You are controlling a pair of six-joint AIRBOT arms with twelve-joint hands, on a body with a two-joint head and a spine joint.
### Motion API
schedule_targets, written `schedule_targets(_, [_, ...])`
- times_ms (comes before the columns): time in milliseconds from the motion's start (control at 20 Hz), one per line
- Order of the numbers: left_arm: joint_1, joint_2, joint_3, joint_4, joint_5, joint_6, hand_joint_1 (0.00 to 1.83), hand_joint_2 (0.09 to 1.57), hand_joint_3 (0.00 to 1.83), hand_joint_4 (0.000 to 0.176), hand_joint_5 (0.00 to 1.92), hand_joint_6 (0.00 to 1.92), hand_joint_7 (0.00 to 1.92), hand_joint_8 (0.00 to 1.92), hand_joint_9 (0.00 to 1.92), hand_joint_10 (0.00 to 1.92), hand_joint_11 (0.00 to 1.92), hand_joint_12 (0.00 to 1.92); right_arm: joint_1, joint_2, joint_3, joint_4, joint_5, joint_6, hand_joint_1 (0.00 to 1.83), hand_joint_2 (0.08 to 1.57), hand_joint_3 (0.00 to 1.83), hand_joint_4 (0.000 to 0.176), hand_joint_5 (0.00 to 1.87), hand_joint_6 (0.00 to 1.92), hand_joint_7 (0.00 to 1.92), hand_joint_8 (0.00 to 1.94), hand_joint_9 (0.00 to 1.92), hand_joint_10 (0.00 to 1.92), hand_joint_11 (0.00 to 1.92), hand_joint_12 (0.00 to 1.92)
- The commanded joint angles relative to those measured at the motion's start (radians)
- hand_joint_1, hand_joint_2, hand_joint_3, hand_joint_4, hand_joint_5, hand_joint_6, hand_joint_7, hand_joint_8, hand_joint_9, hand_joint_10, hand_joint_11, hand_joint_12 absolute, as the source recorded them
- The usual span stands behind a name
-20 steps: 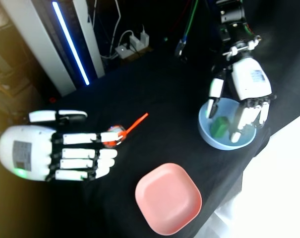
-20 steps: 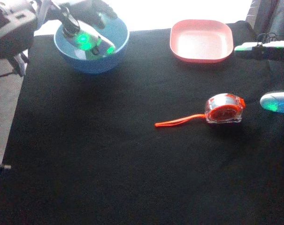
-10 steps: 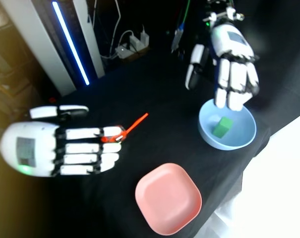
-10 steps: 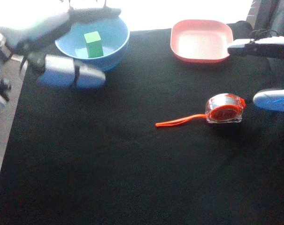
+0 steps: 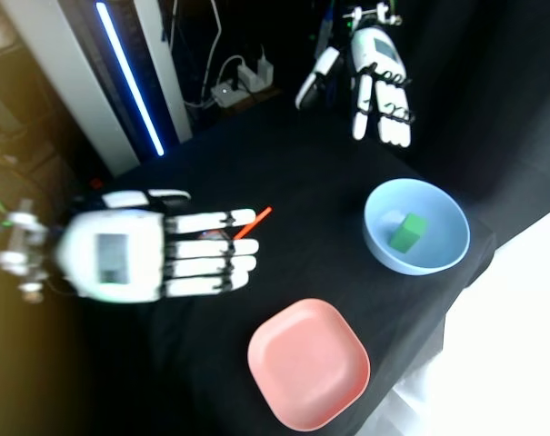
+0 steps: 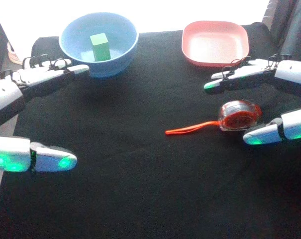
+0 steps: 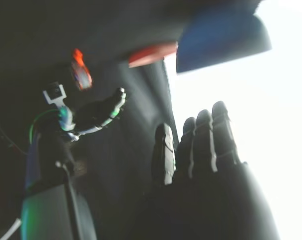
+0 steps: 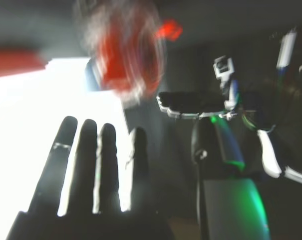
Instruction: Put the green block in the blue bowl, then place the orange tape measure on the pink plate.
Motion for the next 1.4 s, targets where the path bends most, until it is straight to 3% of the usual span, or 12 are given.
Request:
schedule_targets(0, [0.001,0.002,0.001,-0.043,-0.168,-0.013,0.65,0.81,0.0,0.143,0.1,0.0,0.0,0.0,0.0,0.0,0.0,0.0,0.023,-0.003,0.011,0.052,0.073,0.012,1.04,1.0,0.0,0.108,0.47,0.0,0.37,0.0,0.39,0.01,0.09,0.94])
schedule_targets(50, [0.013,-0.004,0.001,-0.054,-0.18,-0.016,0.65,0.81,0.0,0.143,0.1,0.0,0.0,0.0,0.0,0.0,0.0,0.0,0.026,-0.014,0.023,0.042,0.057,0.016,1.04,1.0,0.0,0.108,0.47,0.0,0.37,0.0,0.39,0.01,0.09,0.94])
schedule_targets(200, [0.02,-0.016,0.001,-0.062,-0.178,-0.017,0.65,0.84,0.0,0.12,0.09,0.0,0.0,0.0,0.0,0.0,0.0,0.0,0.028,-0.046,0.059,0.025,0.023,0.032,1.17,0.99,0.0,0.003,0.7,0.0,0.68,0.01,0.76,0.04,0.46,0.88])
schedule_targets(250, [0.02,-0.016,0.001,-0.062,-0.177,-0.018,0.65,0.85,0.01,0.116,0.09,0.0,0.0,0.0,0.0,0.0,0.0,0.0,0.028,-0.049,0.061,0.025,0.022,0.032,1.23,1.0,0.0,0.0,0.76,0.0,0.77,0.01,0.84,0.04,0.52,0.92])
schedule_targets(300, [0.022,-0.018,0.001,-0.063,-0.176,-0.019,0.69,0.85,0.01,0.087,0.09,0.0,0.0,0.0,0.0,0.0,0.0,0.0,0.028,-0.053,0.065,0.025,0.019,0.033,1.34,1.06,0.01,0.0,0.89,0.02,0.97,0.75,1.0,0.14,0.58,1.16])
schedule_targets(350, [0.024,-0.019,0.001,-0.064,-0.175,-0.02,0.73,0.87,0.01,0.075,0.08,0.0,0.0,0.0,0.0,0.0,0.0,0.0,0.029,-0.057,0.069,0.026,0.019,0.034,1.37,1.11,0.0,0.0,0.98,0.48,0.93,1.07,0.94,1.08,0.59,1.37])
schedule_targets(400, [0.028,-0.02,0.001,-0.067,-0.176,-0.021,0.73,0.87,0.01,0.08,0.08,0.0,0.0,0.0,0.0,0.0,0.0,0.0,0.03,-0.06,0.07,0.026,0.018,0.034,1.38,1.13,0.0,0.0,0.98,0.61,0.91,1.16,0.91,1.3,0.64,1.44])
schedule_targets(550, [0.034,-0.026,0.004,-0.073,-0.175,-0.026,0.69,0.88,0.01,0.083,0.08,0.0,0.0,0.0,0.0,0.0,0.0,0.0,0.033,-0.067,0.073,0.026,0.018,0.035,1.27,1.1,0.0,0.0,1.12,0.56,0.96,1.16,0.89,0.98,0.63,1.39])
schedule_targets(700, [0.045,-0.029,0.004,-0.079,-0.177,-0.032,0.68,0.88,0.01,0.118,0.06,0.0,0.0,0.0,0.0,0.0,0.03,0.02,0.044,-0.065,0.074,0.035,0.019,0.035,1.38,1.07,0.0,0.0,1.15,0.62,1.02,0.88,0.95,1.15,0.76,1.2])
schedule_targets(850, [0.069,-0.029,0.003,-0.09,-0.192,-0.046,0.66,0.87,0.0,0.124,0.08,0.0,0.0,0.0,0.0,0.0,0.05,0.03,0.065,-0.049,0.075,0.049,0.029,0.035,1.28,1.09,0.0,0.0,1.27,0.17,0.94,1.3,0.98,1.15,0.84,1.56])
schedule_targets(1100, [0.082,-0.029,0.001,-0.1,-0.196,-0.05,0.69,0.88,0.0,0.163,0.09,0.0,0.0,0.0,0.0,0.0,0.03,0.03,0.065,-0.013,0.067,0.145,0.126,0.035,1.25,1.12,0.0,0.0,1.15,0.42,0.83,1.47,0.8,1.66,0.74,1.86])
schedule_targets(1350, [0.092,-0.032,0.0,-0.105,-0.201,-0.056,0.69,0.89,0.01,0.12,0.11,0.0,0.0,0.0,0.0,0.0,0.05,0.06,0.193,0.007,0.101,0.176,0.142,-0.015,1.27,1.1,0.0,0.0,1.26,0.21,0.9,1.35,0.76,1.41,0.55,1.7])
